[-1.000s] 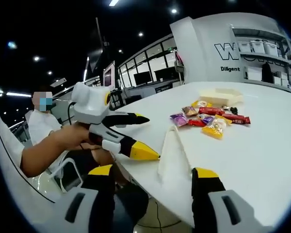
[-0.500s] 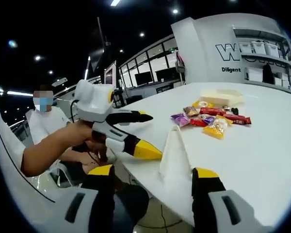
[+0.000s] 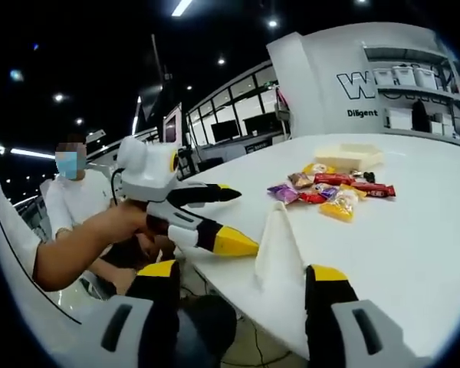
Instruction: Place the target food into the container with the food tongs after gripping and lifting it, then release it inside without dropping or visibly crushing the food.
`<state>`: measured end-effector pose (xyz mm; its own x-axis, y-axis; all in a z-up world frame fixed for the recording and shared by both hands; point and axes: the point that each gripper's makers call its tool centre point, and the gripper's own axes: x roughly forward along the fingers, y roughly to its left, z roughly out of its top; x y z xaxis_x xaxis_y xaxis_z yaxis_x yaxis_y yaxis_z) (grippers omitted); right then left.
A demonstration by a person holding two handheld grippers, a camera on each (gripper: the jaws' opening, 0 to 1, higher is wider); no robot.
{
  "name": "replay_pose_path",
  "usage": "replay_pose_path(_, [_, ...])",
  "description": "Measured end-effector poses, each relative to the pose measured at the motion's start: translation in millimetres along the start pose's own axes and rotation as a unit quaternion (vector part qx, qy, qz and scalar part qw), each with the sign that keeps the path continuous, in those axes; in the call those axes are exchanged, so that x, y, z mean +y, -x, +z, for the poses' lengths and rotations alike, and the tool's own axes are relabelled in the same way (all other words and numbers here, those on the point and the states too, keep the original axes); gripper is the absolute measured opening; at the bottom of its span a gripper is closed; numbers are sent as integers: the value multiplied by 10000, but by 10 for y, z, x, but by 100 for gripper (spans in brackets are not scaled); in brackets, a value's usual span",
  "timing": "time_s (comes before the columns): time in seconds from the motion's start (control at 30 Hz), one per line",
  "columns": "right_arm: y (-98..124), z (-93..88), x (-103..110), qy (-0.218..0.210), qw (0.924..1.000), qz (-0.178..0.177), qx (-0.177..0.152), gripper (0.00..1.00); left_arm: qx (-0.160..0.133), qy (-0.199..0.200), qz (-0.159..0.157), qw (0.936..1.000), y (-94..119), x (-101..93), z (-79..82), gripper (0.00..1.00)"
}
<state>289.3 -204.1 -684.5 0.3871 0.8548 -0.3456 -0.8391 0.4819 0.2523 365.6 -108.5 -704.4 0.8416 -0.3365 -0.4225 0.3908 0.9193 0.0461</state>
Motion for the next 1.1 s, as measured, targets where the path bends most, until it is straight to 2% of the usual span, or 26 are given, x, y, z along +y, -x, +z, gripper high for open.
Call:
replay_pose_path(0.07, [12,15,9,-146,9998,65,-136,66,-26,196,-14,9998,-12,17,-30,94])
replay_pose_path(0.17, [22,-22,41,-20,9999,61,-147,64,-69,309,-38,9995,-14,31,-54,95])
replay_pose_path(0.33, [28,-62,89,-69,9997,86,-199,63,-52,295,-10,9996,2,16,-49,93])
replay_pose_path(0.43, [32,-57,131,-97,9996,151,-223,63,-100,91,110,9998,18,30,-10,92])
replay_pose_path(0.73, [24,-50,229,-121,9994,219,-254,62,-156,-51,196,9997,59,106,3,95])
replay_pose_path(0.9, [-49,-60,401,-122,9988,399,-260,60,-202,45,306,9993,143,247,-27,95])
replay_pose_path(1.1, [-137,-48,470,-143,9985,486,-223,59,-299,101,375,9988,252,276,-12,94])
